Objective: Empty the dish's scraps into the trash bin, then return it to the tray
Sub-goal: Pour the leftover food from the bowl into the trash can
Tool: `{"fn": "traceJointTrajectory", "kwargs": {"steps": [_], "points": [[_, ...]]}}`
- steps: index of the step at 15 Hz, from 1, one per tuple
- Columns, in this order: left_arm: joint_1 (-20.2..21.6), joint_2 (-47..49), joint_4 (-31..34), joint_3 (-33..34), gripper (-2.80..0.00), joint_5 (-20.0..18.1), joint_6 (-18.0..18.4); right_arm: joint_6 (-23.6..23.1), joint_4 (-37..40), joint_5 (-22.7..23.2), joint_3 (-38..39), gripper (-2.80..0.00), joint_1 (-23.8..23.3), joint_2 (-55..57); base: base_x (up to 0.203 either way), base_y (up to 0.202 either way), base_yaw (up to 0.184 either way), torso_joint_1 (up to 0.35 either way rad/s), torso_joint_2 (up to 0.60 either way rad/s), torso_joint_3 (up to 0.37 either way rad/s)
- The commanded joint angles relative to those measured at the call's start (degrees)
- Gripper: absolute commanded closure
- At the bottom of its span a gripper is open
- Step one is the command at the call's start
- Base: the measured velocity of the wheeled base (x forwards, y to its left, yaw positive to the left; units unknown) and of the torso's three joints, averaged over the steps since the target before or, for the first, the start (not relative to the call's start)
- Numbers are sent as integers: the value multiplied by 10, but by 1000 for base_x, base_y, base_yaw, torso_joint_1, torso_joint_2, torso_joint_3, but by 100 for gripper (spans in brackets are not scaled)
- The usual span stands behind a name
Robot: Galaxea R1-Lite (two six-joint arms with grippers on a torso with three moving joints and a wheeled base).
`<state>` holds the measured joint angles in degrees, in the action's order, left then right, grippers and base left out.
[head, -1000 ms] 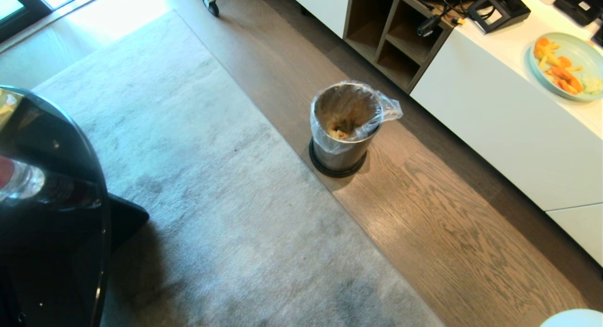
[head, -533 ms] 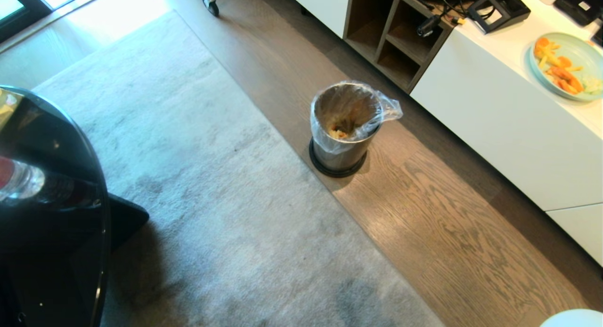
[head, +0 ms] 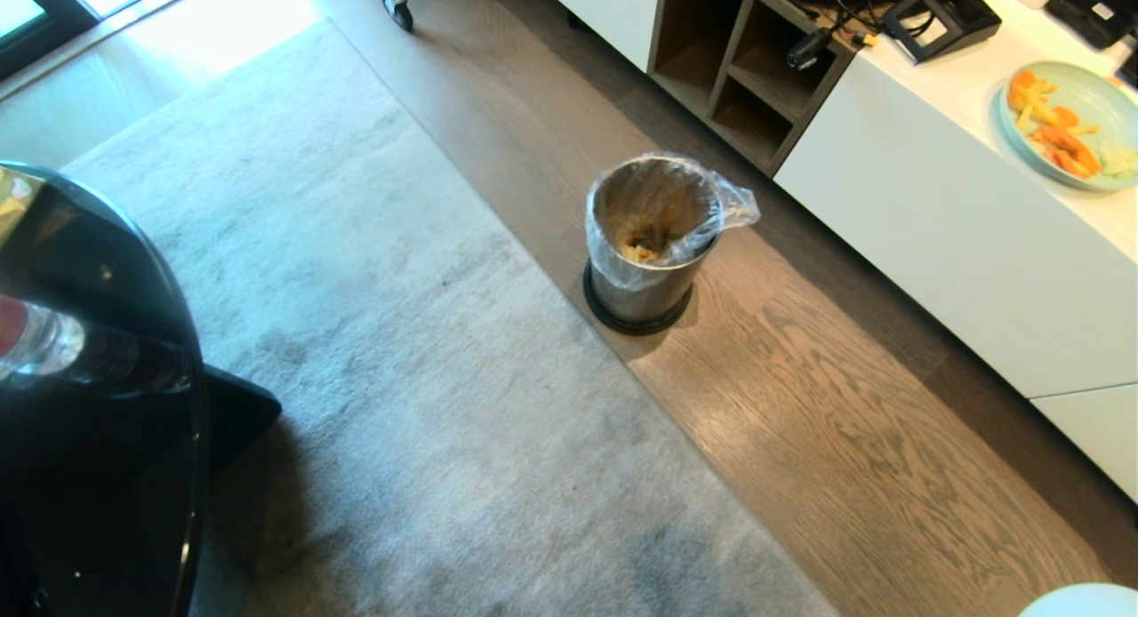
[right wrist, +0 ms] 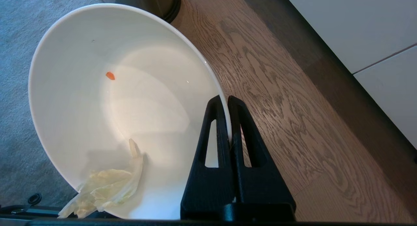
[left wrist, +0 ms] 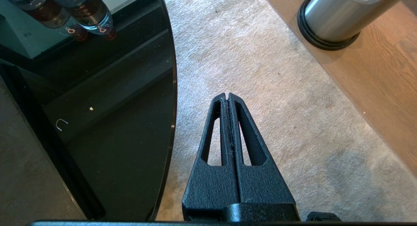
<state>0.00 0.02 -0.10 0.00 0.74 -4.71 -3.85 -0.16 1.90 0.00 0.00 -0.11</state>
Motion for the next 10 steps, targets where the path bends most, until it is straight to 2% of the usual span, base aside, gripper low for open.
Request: {"fn": "traceJointTrajectory", "kwargs": {"steps": [1, 7, 10], "points": [[0, 0, 0, 0, 0, 0, 0, -1, 0, 1, 0, 0, 0, 1, 0, 0, 0, 0, 0, 0], [0, 0, 0, 0, 0, 0, 0, -11, -7, 1, 0, 0, 0, 1, 0, 0, 0, 0, 0, 0], [0, 0, -1, 0, 0, 0, 0, -39, 0, 4, -36, 0, 1, 2, 0, 0, 0, 0, 0, 0]]}}
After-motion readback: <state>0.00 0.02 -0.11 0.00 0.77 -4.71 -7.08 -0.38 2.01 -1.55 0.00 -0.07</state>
